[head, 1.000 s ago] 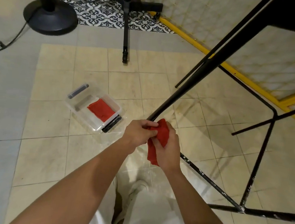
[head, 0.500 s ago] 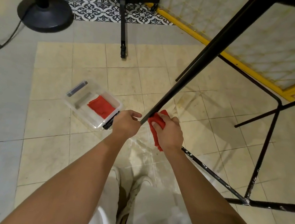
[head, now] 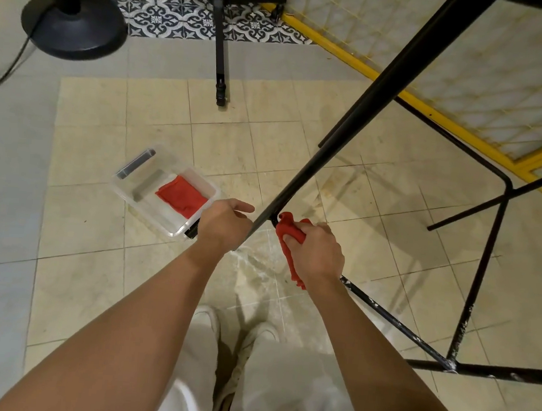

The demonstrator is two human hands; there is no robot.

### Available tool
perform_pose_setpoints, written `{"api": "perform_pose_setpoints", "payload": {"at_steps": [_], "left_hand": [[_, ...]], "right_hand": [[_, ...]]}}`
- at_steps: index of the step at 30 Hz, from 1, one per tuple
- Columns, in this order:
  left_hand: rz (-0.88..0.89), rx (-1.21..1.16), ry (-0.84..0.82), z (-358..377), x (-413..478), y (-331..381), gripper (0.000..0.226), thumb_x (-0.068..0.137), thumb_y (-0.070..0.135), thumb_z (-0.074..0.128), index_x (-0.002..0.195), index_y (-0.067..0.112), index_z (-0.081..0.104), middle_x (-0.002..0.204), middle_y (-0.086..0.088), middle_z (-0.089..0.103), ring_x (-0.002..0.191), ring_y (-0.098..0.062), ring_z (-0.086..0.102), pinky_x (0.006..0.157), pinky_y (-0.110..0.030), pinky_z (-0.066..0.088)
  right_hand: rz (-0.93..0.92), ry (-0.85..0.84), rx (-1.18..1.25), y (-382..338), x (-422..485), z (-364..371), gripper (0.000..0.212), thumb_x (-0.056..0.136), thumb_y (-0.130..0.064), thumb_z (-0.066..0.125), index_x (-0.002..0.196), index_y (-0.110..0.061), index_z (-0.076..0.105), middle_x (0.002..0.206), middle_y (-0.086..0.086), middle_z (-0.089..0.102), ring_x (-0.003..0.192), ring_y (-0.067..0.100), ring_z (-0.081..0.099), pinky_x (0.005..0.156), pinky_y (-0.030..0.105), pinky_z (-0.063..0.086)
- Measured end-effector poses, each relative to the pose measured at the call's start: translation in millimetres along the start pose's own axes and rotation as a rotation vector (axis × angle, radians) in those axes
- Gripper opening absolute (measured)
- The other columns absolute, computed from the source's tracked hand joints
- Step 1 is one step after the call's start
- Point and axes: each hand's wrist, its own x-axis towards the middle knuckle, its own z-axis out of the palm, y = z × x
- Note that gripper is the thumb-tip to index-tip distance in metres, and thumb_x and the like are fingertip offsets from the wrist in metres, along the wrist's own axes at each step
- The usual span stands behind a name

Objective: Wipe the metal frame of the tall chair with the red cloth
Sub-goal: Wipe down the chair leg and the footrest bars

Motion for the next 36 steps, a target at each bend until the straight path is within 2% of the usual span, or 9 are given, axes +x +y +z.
{"api": "perform_pose_setpoints", "payload": {"at_steps": [4, 8, 13, 17, 20, 26, 29, 33, 36], "left_hand": [[0.065, 0.051, -0.013, 7.1, -6.3, 4.8, 0.027, 0.087, 0.011, 0.059, 0.112, 0.018, 0.065, 0.093, 0.002, 0.065, 0.086, -0.019, 0.063, 0.079, -0.033, 0.055], [0.101, 0.107, -0.026, 11.5, -7.0, 5.0, 0.029, 0.086, 0.012, 0.057, 0.112, 0.021, 0.064, 0.090, 0.007, 0.063, 0.080, -0.012, 0.059, 0.062, -0.016, 0.045], [0.113, 0.104, -0.002, 10.8, -7.4, 4.9, 0.026, 0.087, 0.012, 0.057, 0.110, 0.020, 0.066, 0.086, 0.006, 0.064, 0.078, -0.011, 0.057, 0.062, -0.016, 0.044], [0.114, 0.090, 0.023, 10.4, -4.1, 4.4, 0.026, 0.088, 0.011, 0.055, 0.110, 0.019, 0.066, 0.089, 0.002, 0.068, 0.079, -0.013, 0.059, 0.076, -0.027, 0.051], [0.112, 0.048, 0.023, 12.5, -2.8, 7.5, 0.026, 0.087, 0.012, 0.054, 0.109, 0.019, 0.066, 0.087, 0.004, 0.067, 0.077, -0.012, 0.058, 0.077, -0.027, 0.050], [0.080, 0.016, -0.013, 14.9, -1.3, 7.9, 0.028, 0.088, 0.016, 0.057, 0.115, 0.020, 0.061, 0.091, 0.006, 0.064, 0.082, -0.010, 0.058, 0.074, -0.024, 0.047], [0.063, -0.015, -0.027, 16.3, 1.6, 6.1, 0.029, 0.088, 0.017, 0.058, 0.117, 0.019, 0.059, 0.092, 0.006, 0.064, 0.083, -0.011, 0.058, 0.074, -0.023, 0.045], [0.077, -0.010, -0.034, 18.6, 2.8, 6.5, 0.026, 0.088, 0.021, 0.059, 0.114, 0.020, 0.060, 0.093, 0.005, 0.067, 0.081, -0.011, 0.060, 0.065, -0.020, 0.043], [0.077, -0.022, -0.013, 19.4, 2.7, 9.6, 0.025, 0.088, 0.021, 0.059, 0.114, 0.020, 0.060, 0.095, 0.004, 0.068, 0.082, -0.012, 0.060, 0.069, -0.021, 0.042]], "right_hand": [[0.014, -0.004, 0.042, -13.6, 5.2, 3.6, 0.036, 0.090, -0.041, 0.056, 0.124, -0.029, 0.058, 0.112, 0.004, 0.053, 0.095, 0.025, 0.061, 0.079, 0.035, 0.051], [0.006, 0.038, -0.011, -15.6, 4.6, 6.6, 0.029, 0.089, -0.044, 0.055, 0.110, -0.026, 0.065, 0.100, 0.003, 0.056, 0.084, 0.022, 0.062, 0.066, 0.028, 0.045], [0.022, 0.067, -0.031, -6.7, 1.4, 4.0, 0.022, 0.087, -0.043, 0.059, 0.100, -0.030, 0.069, 0.092, -0.001, 0.058, 0.072, 0.017, 0.058, 0.060, 0.024, 0.041], [-0.119, 0.132, -0.155, 4.9, -7.5, 3.8, 0.025, 0.088, -0.032, 0.058, 0.112, -0.034, 0.065, 0.099, -0.002, 0.057, 0.071, 0.018, 0.058, 0.059, 0.024, 0.038], [-0.153, 0.220, -0.058, -3.1, -1.0, -0.4, 0.032, 0.089, -0.035, 0.058, 0.122, -0.034, 0.061, 0.109, -0.002, 0.058, 0.078, 0.020, 0.063, 0.063, 0.025, 0.043], [-0.144, -0.009, -0.075, -18.8, 14.1, 4.5, 0.039, 0.093, -0.038, 0.053, 0.132, -0.033, 0.051, 0.118, 0.002, 0.052, 0.096, 0.022, 0.061, 0.076, 0.031, 0.049], [-0.172, -0.011, -0.137, -15.1, 10.1, 5.7, 0.033, 0.094, -0.038, 0.051, 0.125, -0.031, 0.057, 0.114, 0.002, 0.053, 0.091, 0.024, 0.062, 0.074, 0.031, 0.049], [-0.216, 0.001, -0.289, -5.6, 10.6, 1.4, 0.023, 0.093, -0.039, 0.052, 0.109, -0.028, 0.065, 0.108, -0.002, 0.055, 0.078, 0.022, 0.062, 0.062, 0.027, 0.044], [-0.173, -0.012, -0.271, -9.5, 12.2, -1.1, 0.026, 0.093, -0.041, 0.052, 0.106, -0.025, 0.067, 0.106, -0.001, 0.054, 0.081, 0.022, 0.062, 0.063, 0.026, 0.042]]}}
